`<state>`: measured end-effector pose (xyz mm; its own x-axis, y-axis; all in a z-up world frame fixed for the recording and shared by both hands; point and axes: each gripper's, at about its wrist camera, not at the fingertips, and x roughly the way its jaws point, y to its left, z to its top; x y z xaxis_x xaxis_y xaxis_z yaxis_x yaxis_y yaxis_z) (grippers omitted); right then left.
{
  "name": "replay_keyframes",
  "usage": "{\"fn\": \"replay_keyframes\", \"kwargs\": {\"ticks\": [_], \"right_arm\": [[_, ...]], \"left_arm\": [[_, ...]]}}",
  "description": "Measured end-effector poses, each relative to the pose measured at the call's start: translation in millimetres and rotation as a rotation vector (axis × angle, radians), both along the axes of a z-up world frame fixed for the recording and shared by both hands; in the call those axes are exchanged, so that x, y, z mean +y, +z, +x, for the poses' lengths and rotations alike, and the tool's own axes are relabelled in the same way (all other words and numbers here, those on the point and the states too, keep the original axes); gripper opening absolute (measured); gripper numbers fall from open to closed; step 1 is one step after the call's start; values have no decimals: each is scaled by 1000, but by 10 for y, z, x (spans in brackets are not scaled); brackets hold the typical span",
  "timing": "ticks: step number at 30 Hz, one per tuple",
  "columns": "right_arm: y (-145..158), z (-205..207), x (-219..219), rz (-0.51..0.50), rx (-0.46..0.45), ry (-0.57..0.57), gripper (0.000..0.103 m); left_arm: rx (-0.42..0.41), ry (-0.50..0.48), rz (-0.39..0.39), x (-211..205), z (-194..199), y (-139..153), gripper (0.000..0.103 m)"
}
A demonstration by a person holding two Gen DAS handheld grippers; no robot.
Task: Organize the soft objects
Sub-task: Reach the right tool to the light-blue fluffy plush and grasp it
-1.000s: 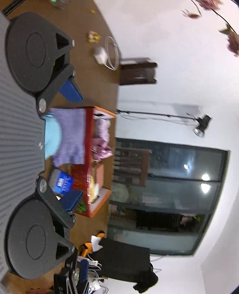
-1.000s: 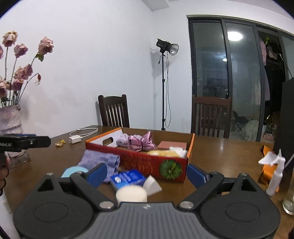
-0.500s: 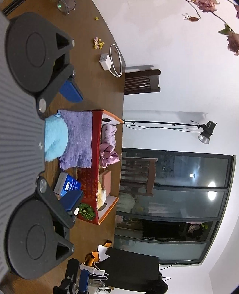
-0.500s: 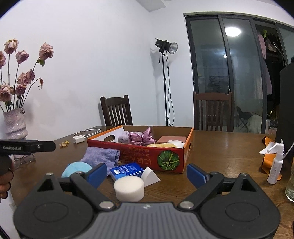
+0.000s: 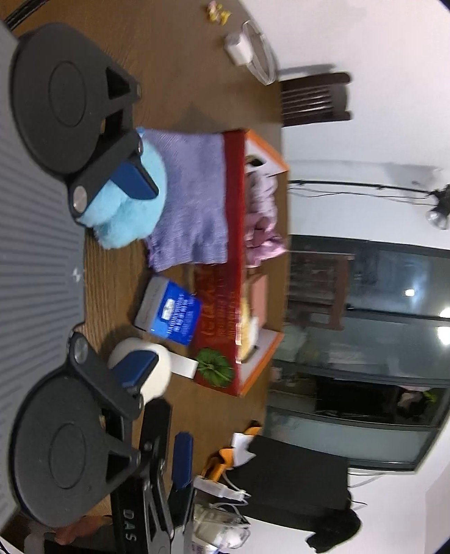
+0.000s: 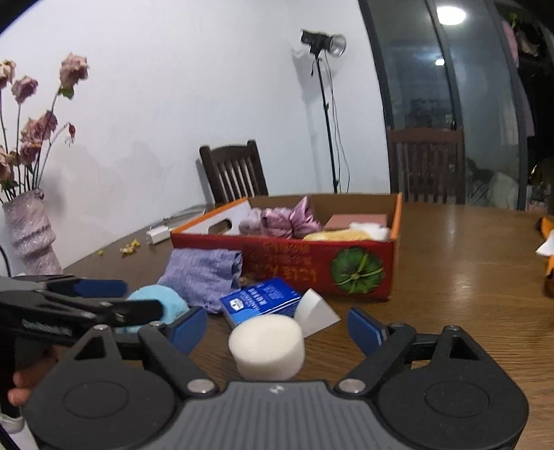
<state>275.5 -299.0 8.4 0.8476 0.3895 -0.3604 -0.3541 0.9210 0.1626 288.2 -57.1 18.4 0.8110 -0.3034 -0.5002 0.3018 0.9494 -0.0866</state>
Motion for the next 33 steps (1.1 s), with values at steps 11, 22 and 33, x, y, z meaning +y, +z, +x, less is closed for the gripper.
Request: {"fn": "replay_keyframes", "kwargs": {"ticks": [11, 22, 33], "right_arm": [[-92, 355, 181, -7, 97, 22, 81], [-57, 456, 426, -50, 96, 61, 81], [57, 750, 919, 0, 142, 198, 68]], "left_arm": [[34, 66, 39, 223, 251, -57, 85], [52, 127, 22, 561, 341, -144, 88], [155, 120, -167, 923, 224, -245, 59]]}}
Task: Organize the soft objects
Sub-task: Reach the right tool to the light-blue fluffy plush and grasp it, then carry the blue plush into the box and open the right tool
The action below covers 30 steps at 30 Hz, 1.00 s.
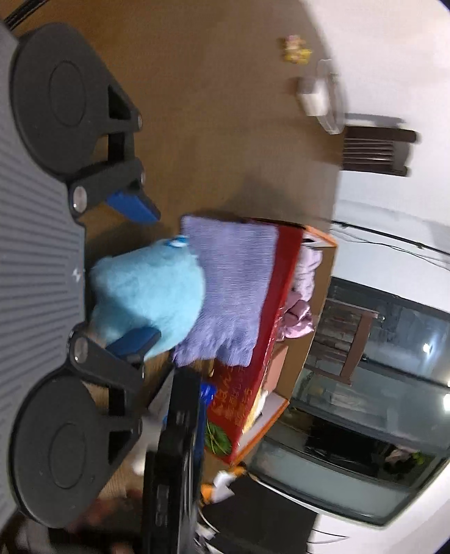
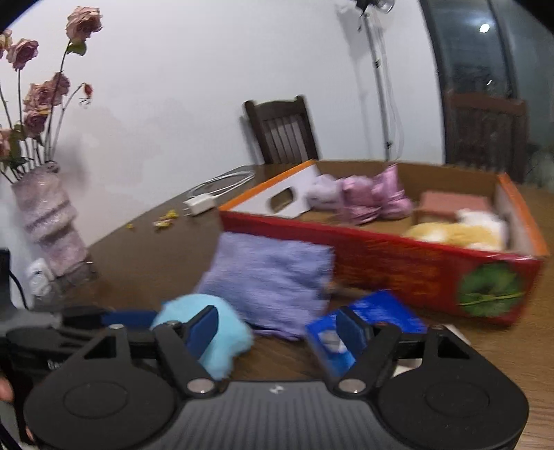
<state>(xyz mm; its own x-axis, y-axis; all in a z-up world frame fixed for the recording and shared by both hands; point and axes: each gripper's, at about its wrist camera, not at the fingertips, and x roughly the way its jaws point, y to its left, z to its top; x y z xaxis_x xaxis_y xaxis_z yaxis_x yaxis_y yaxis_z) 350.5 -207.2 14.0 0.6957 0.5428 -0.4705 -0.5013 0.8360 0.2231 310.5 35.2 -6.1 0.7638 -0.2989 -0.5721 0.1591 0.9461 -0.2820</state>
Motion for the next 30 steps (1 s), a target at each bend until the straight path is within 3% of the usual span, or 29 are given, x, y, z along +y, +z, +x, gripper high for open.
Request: {"fn": "replay_keyframes", "kwargs": {"ticks": [5, 9, 10, 12, 18, 25, 30], "right_arm": [[-71, 149, 304, 56, 72, 71, 61], [-179, 199, 359, 98, 138, 52, 59], [-193, 177, 346, 116, 153, 50, 53], [-216, 71, 317, 144, 179, 58, 43], [-249, -446, 148, 123, 188, 8, 40], [-17, -707, -71, 112, 115, -85, 38], [429, -371, -124, 112, -8, -98, 38]], "left_arm": [[-15, -17, -53, 120, -94, 13, 43], [2, -15, -110, 216, -99, -13, 39], [6, -16, -125, 227, -119, -25, 38], [3, -26, -128, 222, -174, -33, 37], [14, -117, -162, 145, -349, -6, 36], [-55, -209, -203, 8, -283, 217, 36], [-168, -209, -211, -31, 211, 639, 36]]}}
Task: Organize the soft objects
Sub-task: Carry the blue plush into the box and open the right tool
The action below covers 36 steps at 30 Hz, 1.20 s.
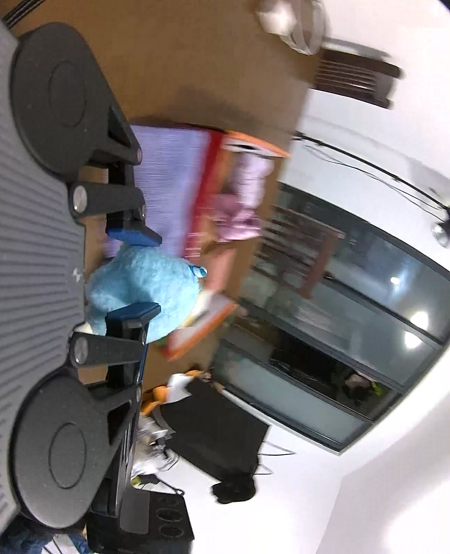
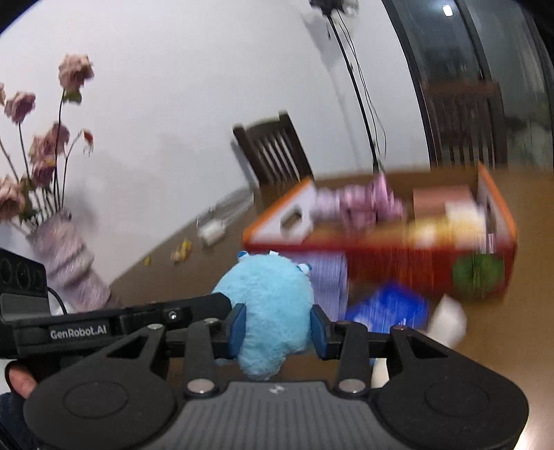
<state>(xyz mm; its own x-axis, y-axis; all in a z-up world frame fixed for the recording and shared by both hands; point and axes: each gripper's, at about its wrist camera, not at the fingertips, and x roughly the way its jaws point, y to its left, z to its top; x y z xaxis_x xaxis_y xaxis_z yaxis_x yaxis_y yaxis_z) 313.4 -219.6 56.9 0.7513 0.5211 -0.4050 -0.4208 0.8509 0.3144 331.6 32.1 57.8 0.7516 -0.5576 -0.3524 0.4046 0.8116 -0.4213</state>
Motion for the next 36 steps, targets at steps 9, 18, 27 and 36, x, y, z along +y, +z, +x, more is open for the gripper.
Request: {"fn": "replay_keyframes", "kwargs": {"ticks": [9, 18, 27, 36], "right_arm": [[206, 1575, 198, 38, 87, -16, 38], [-246, 2163, 429, 21, 228, -32, 26], [-90, 2004, 353, -23, 168, -85, 40], [491, 1047, 70, -84, -32, -133, 55]], "left_arm": [[44, 128, 102, -7, 1311, 130, 34], [41, 137, 181, -29, 1579, -168, 42], [-36, 198, 263, -36, 1357, -32, 67], [-153, 237, 288, 58, 469, 365, 83]]}}
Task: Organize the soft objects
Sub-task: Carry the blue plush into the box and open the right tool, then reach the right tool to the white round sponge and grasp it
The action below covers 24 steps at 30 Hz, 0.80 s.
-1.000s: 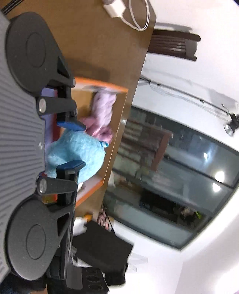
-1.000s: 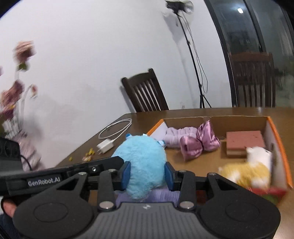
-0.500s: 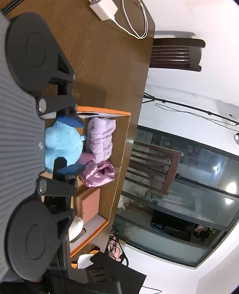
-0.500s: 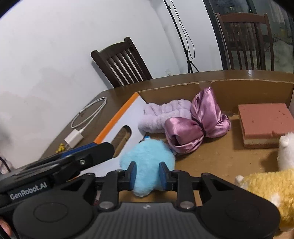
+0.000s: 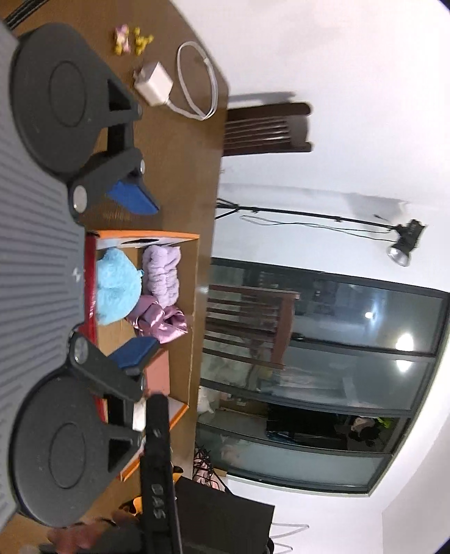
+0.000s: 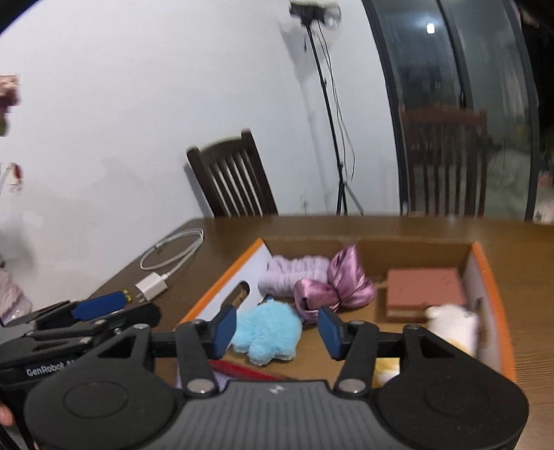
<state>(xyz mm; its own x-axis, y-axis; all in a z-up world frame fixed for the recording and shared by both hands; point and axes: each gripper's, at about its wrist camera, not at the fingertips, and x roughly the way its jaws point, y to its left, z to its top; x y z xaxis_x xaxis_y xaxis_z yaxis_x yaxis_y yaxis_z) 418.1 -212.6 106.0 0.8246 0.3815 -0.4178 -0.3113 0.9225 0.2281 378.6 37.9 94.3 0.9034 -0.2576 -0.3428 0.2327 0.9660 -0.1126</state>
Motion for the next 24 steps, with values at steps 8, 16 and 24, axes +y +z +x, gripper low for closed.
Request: {"fn": "replay_keyframes", "kwargs": {"ticks": [8, 16, 24], "right_arm": [[108, -1079, -164, -64, -162, -20, 66], [-180, -1913, -451, -44, -201, -55, 77], [-559, -2161, -617, -46, -138, -90, 78]], "left_arm": [[-66, 30, 25, -1, -896, 140, 91], [-59, 22, 1, -79, -1631, -21, 99], [20, -2, 40, -275, -1773, -267, 99]]}}
